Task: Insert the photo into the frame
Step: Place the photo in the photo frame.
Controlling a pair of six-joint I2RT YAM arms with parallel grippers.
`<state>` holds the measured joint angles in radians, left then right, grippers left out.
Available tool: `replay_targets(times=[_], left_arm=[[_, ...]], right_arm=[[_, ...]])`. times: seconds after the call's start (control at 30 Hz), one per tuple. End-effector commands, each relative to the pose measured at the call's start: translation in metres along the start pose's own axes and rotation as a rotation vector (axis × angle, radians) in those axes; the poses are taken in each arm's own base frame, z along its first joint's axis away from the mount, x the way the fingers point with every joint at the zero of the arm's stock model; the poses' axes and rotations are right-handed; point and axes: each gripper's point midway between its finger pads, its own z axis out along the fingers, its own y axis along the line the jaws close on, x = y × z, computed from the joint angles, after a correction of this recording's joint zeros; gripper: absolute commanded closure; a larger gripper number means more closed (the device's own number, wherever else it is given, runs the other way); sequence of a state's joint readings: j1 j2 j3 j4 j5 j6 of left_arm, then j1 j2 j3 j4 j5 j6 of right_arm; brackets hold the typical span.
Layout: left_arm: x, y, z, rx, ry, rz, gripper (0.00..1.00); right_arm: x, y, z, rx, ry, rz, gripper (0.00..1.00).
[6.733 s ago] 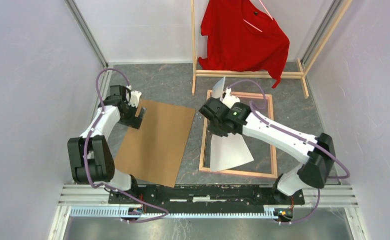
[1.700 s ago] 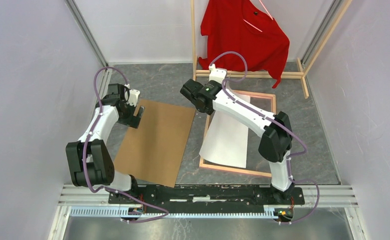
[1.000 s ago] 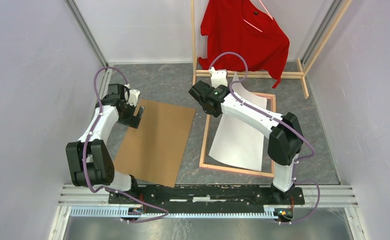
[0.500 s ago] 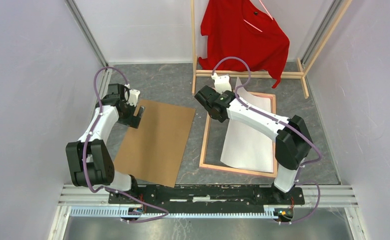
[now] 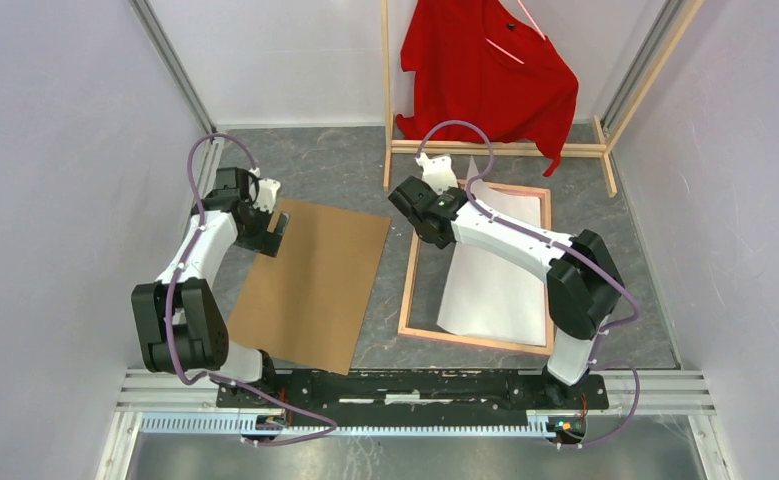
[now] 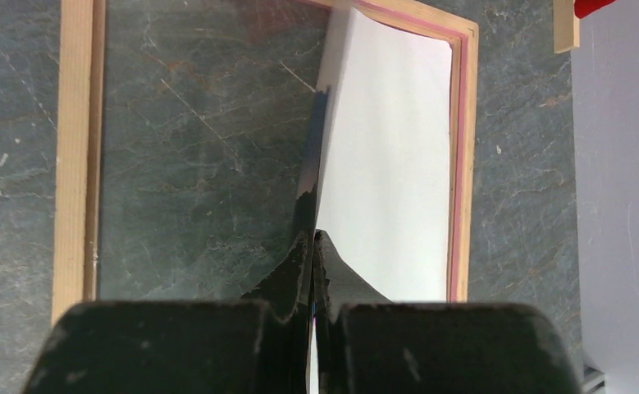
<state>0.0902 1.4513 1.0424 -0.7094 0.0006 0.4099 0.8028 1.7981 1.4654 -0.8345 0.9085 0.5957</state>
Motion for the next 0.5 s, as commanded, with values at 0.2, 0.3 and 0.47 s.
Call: replay_targets(times=[0.2, 0.3, 0.47], left_arm=[[-0.005, 0.004, -0.002, -0.003, -0.008, 0.029, 0.00], [-0.004, 0.004, -0.001, -0.003, -0.006, 0.030, 0.00], [-0.004, 0.004, 0.000, -0.002, -0.007, 0.030, 0.00]], right_arm=[[-0.005, -0.003, 0.007, 0.051, -0.029, -0.018, 1.00], [-0.007, -0.005, 0.007, 0.060, -0.035, -0.010, 1.00], [-0.007, -0.022, 0.004, 0.132, -0.039, 0.043, 1.00]])
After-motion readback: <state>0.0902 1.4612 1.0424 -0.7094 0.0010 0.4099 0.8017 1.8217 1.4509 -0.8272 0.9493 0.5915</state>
